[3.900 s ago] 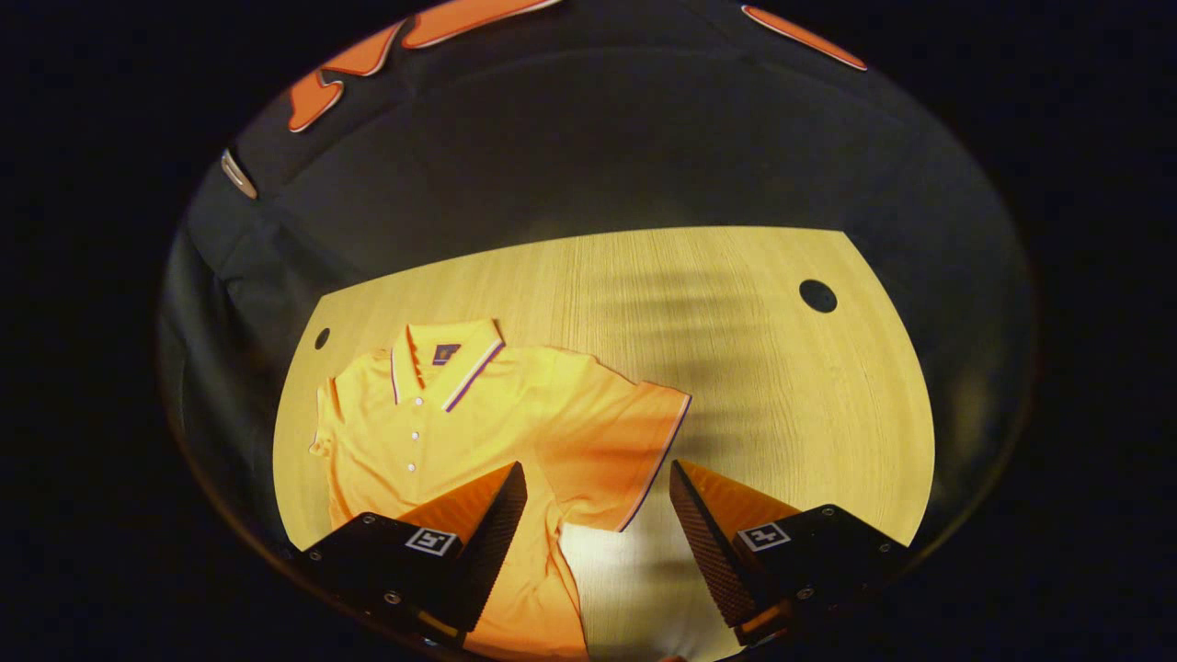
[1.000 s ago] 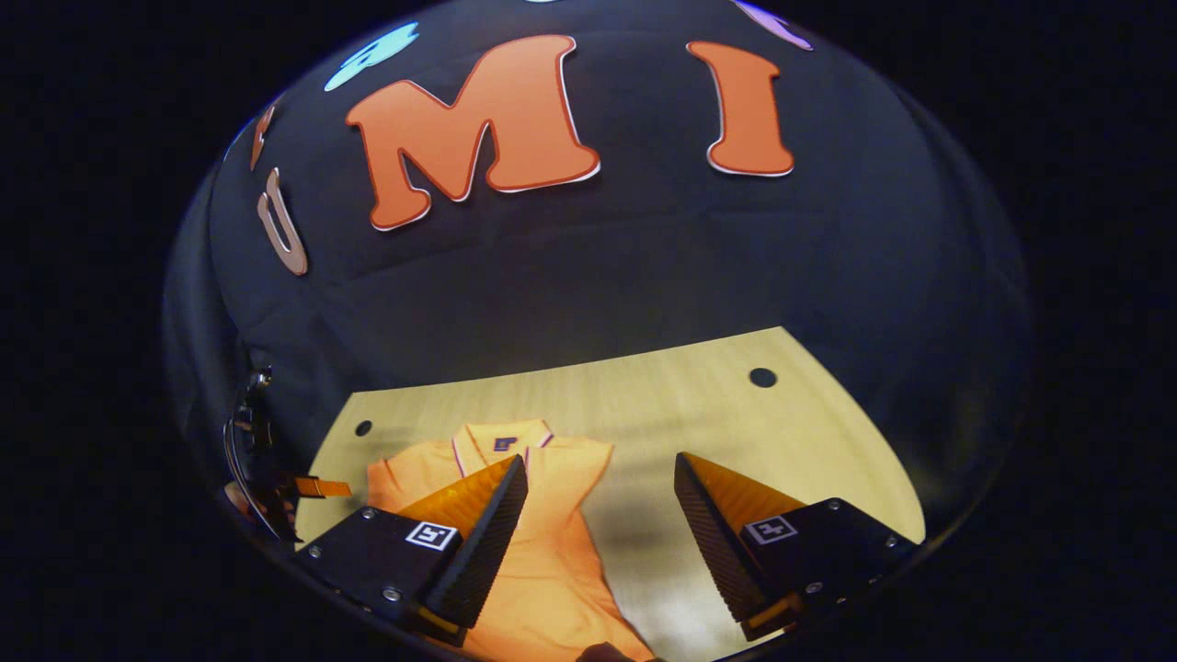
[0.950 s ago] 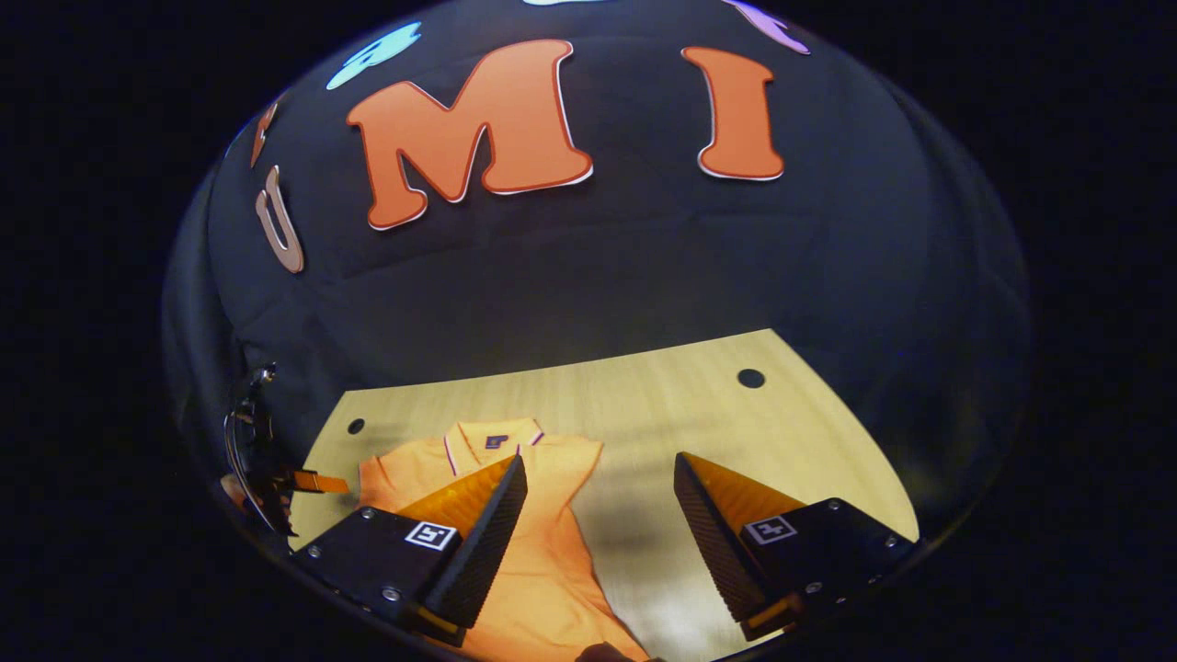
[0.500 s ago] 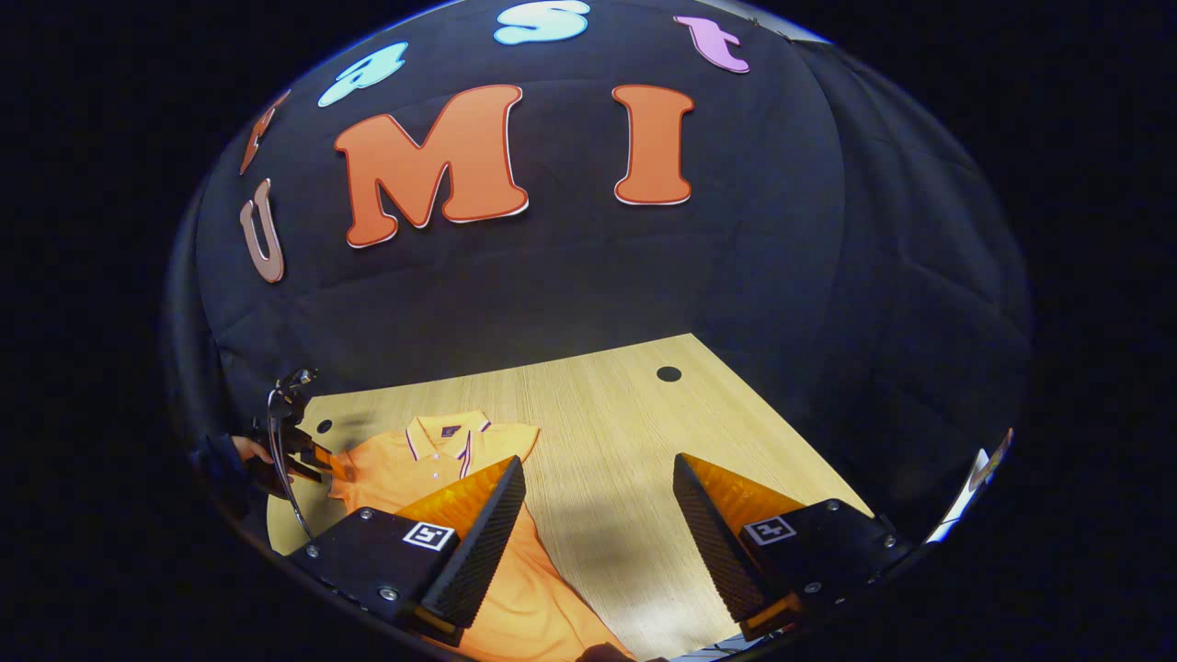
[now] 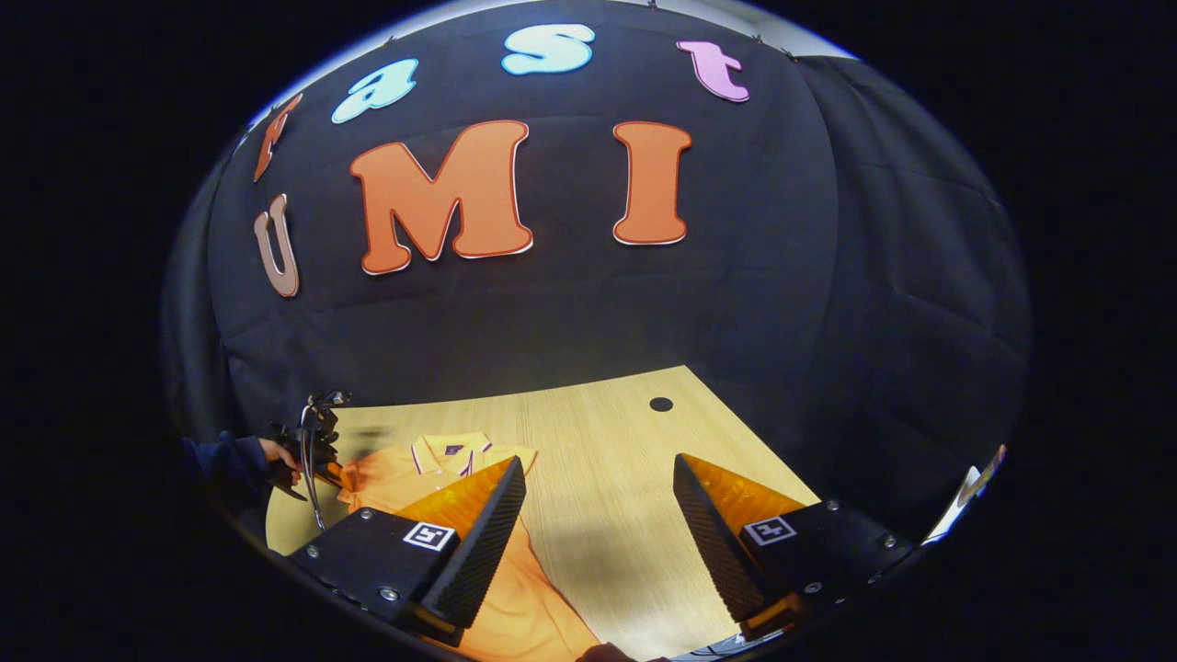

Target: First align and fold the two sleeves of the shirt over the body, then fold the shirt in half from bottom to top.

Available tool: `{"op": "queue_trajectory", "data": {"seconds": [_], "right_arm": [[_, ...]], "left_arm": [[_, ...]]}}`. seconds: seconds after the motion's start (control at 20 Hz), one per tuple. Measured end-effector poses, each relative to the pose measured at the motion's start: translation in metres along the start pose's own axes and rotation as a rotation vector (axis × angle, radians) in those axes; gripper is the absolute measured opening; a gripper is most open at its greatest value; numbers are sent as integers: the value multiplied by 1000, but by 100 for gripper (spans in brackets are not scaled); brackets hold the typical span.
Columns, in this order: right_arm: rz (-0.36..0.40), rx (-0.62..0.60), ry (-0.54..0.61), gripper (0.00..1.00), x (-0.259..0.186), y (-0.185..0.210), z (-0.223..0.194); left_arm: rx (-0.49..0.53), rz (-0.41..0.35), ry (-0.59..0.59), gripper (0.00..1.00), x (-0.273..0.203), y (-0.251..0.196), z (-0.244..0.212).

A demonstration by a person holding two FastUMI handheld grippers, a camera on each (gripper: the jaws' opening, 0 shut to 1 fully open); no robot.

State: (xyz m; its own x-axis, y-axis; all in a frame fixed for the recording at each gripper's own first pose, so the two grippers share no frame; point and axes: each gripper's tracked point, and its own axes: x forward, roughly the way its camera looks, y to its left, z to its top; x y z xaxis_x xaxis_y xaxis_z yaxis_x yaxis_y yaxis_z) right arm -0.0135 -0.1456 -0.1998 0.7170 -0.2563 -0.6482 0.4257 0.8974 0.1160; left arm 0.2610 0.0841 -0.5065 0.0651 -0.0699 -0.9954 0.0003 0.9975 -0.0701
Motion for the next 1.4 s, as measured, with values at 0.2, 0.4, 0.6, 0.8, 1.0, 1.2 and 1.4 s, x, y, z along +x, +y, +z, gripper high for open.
{"op": "queue_trajectory", "data": {"seconds": [0.2, 0.4, 0.6, 0.8, 1.0, 1.2, 1.4], "right_arm": [[-1, 4, 8, 98, 1, -8, -5], [8, 20, 16, 99, 6, -9, -9], [24, 13, 16, 99, 6, -7, -10], [40, 19, 25, 98, 7, -7, -14], [51, 30, 37, 99, 10, -7, -20], [57, 18, 24, 99, 12, -10, -18], [87, -20, -35, 99, 16, -2, -6]], "left_arm": [[60, -45, -137, 14, -34, -17, 24], [178, -53, -227, 14, -68, -53, 42], [252, -44, -238, 14, -74, -88, 47], [319, -72, -252, 15, -73, -137, 46], [379, -226, -308, 44, -90, -196, 36], [392, -177, -406, 71, -113, -183, 32], [369, -131, -559, 95, -163, -168, 21]]}}
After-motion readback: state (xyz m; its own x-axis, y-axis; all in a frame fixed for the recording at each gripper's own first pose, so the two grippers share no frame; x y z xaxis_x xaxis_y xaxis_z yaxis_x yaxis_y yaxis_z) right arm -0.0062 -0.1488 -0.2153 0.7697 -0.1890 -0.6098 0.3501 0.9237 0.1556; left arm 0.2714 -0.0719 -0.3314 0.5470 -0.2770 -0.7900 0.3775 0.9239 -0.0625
